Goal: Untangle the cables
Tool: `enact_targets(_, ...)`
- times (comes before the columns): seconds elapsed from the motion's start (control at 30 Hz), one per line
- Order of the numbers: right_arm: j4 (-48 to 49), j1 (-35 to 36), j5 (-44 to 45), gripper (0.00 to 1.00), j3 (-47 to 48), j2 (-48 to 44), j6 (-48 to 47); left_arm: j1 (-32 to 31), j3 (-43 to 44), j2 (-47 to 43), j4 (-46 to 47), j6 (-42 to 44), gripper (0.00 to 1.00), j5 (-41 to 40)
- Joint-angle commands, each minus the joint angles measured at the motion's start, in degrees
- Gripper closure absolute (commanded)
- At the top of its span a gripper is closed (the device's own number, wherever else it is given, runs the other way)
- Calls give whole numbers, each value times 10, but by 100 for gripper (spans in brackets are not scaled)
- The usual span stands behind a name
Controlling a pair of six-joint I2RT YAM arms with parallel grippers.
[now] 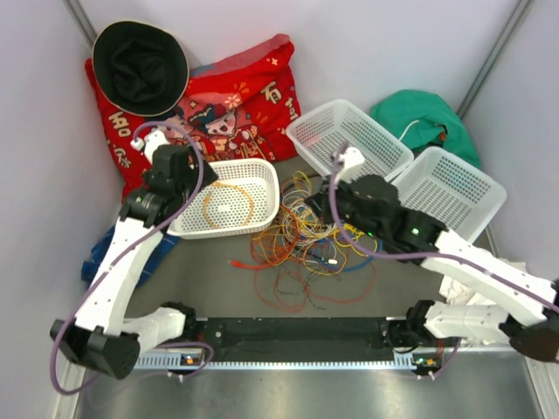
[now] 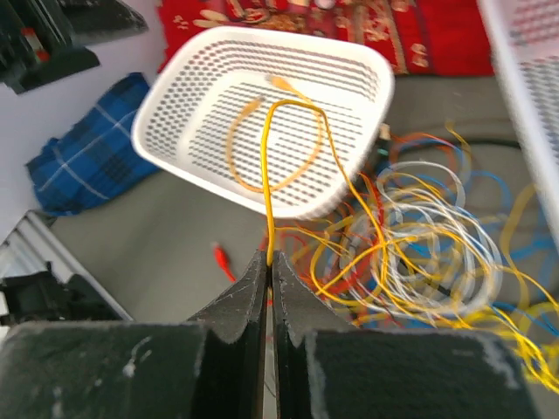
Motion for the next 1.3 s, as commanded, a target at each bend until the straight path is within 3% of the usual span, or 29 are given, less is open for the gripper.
enact_targets(0.0, 114, 0, -104, 100, 102, 91, -9, -2, -38, -63, -10, -18, 1, 6)
enact_targets(0.3, 139, -41, -205, 100, 261, 276, 5, -2, -101, -137, -33, -19, 1, -16)
enact_targets(0.57, 88, -61, -274, 99, 397, 468, 7, -2, -116, -147, -37, -19, 1, -10)
enact_targets(0.6, 77, -62, -285, 88, 426, 486, 7, -2, -121, -148, -37, -19, 1, -13)
enact_targets(0.63, 54, -61, -287, 49, 441, 504, 6, -2, -124, -150, -36, -20, 1, -19)
enact_targets(0.73, 42, -61, -274, 23, 473, 539, 14, -2, -134, -159, -30, -23, 1, -28)
enact_targets(0.93, 72, -61, -220, 15, 380, 425, -5, -2, -136, -164, -20, -16, 1, -19)
enact_targets(1.13, 83, -58, -167, 20, 111, 237, -24, -2, -169, -165, 29, -11, 1, 61)
enact_targets(1.27, 99, -58, -126, 23, -83, 162, -1, -6, -212, -156, 59, -29, 2, 119)
